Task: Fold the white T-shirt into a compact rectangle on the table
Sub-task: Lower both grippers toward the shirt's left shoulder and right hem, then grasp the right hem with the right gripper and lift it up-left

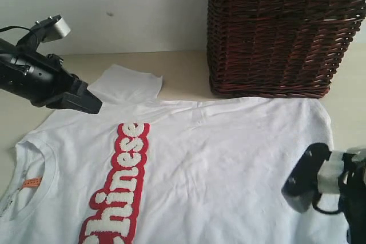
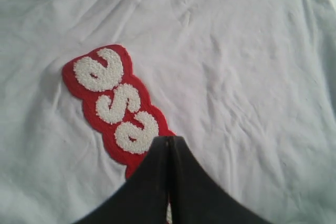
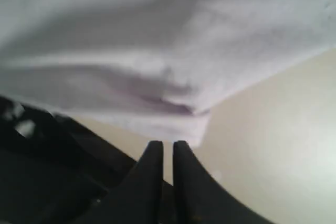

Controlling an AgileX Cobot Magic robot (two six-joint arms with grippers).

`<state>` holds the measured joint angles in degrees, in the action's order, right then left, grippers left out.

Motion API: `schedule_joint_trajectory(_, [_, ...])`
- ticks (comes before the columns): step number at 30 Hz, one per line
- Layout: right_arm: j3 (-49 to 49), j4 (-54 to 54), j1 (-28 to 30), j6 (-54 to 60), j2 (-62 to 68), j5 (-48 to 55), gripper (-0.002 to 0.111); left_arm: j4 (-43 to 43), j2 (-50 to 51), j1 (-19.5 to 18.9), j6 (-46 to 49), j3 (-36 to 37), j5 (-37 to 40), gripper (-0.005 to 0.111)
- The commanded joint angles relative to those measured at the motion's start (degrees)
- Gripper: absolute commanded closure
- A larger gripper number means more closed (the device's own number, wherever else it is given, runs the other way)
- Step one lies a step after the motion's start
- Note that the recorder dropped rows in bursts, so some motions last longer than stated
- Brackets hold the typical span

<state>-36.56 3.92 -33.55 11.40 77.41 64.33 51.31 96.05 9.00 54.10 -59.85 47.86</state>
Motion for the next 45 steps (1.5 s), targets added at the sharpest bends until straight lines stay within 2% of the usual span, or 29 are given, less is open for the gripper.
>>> schedule_joint_trajectory(1, [0.27,12.27,-4.27,2.4,0.12,5.63,0.072,2.25,-0.3,0.34,0.73,-0.07,-0.22,0.107])
schedule_joint_trajectory(3, [0.78,8.25,-4.41,4.08,0.25,3.32,0.06,3.62,-0.3,0.34,1.75,-0.07,-0.22,0.107])
schedule_joint_trajectory(5, [2.42,3.26,-4.41,9.26,0.63,-0.96,0.053,5.05,-0.3,0.34,2.78,-0.07,-0.22,0.107])
schedule_joint_trajectory(9, [6.47,4.3,-4.41,10.79,2.15,-7.13,0.053,5.31,-0.3,0.34,2.78,-0.07,-0.22,0.107])
schedule_joint_trajectory(12, [8.49,10.06,-4.41,4.31,3.55,-7.75,0.053,6.17,-0.3,0.34,2.88,-0.07,-0.22,0.107])
schedule_joint_trajectory(15, [9.67,11.01,-4.41,1.02,4.69,-8.09,0.054,6.41,-0.3,0.34,2.88,-0.07,-0.22,0.107])
schedule_joint_trajectory(21, [11.62,9.31,-4.41,0.92,5.98,-18.97,0.061,6.41,-0.3,0.34,2.88,-0.07,0.0,0.107])
schedule_joint_trajectory(25, [11.62,13.3,-4.41,-3.22,7.55,-17.41,0.068,6.41,-0.3,0.34,2.88,-0.07,0.15,0.107])
schedule_joint_trajectory(32, [11.62,14.62,-4.41,-4.08,8.75,-14.64,0.107,6.92,-0.4,0.34,2.88,-0.07,0.26,0.107])
schedule_joint_trajectory(36, [10.33,12.91,-4.41,3.0,8.75,-6.37,0.108,7.3,-0.66,0.34,2.88,-0.07,0.26,0.107])
schedule_joint_trajectory(41, [2.98,13.67,-4.41,3.54,8.64,5.34,0.108,7.83,-1.05,0.34,2.88,-0.07,0.26,0.107])
schedule_joint_trajectory(45, [0.12,14.61,-5.02,3.27,8.64,5.63,0.108,7.84,-1.09,0.34,3.12,-0.07,-0.25,0.107])
